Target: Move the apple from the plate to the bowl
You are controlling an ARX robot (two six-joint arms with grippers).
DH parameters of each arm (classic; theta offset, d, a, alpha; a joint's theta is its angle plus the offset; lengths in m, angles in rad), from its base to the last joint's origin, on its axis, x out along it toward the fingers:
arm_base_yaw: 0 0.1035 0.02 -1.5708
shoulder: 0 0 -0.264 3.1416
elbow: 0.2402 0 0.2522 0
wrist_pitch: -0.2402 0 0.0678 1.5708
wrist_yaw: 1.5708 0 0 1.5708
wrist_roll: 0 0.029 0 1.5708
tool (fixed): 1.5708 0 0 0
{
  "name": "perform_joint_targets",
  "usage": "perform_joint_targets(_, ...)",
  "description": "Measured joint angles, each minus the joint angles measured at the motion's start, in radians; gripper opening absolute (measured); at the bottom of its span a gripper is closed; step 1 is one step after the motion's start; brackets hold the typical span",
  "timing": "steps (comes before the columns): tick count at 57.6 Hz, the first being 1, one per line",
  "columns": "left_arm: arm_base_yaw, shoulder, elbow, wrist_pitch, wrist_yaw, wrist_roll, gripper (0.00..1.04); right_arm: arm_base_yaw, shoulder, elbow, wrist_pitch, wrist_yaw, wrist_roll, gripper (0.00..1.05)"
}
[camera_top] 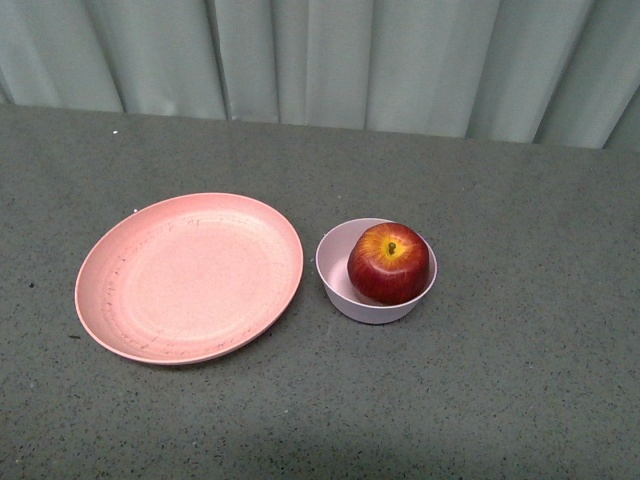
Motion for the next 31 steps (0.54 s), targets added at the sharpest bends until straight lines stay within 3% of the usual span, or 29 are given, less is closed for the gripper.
perform_joint_targets(31, 0.000, 0.000, 0.000, 0.000, 0.000, 0.000, 0.98, 0.000, 0.000, 0.000, 0.000, 0.000, 0.000, 0.95)
